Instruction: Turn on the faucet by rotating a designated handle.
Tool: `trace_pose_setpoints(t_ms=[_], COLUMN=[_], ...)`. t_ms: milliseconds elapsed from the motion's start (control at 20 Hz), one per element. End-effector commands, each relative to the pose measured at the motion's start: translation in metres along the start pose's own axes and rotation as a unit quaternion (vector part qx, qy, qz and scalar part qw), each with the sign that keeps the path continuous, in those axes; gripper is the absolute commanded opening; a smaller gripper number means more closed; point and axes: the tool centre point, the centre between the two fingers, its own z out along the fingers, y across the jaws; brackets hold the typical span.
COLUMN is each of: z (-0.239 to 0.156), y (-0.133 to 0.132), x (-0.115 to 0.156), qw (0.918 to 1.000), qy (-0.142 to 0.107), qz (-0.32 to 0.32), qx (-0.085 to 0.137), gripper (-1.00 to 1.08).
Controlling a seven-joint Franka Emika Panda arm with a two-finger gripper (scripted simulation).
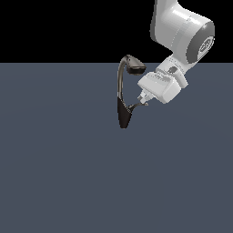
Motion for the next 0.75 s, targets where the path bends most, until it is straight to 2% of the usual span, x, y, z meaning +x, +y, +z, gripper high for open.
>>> trace_pose_setpoints(t_ms=[0, 700], z=[0.001, 0.002], y=[0.003, 0.001], x=[0.018, 0.070], qw=[1.0000, 0.9997], qy=[0.002, 0.002], qz=[0.009, 0.023], qx=[0.000, -0.001], gripper=[-1.00, -1.00])
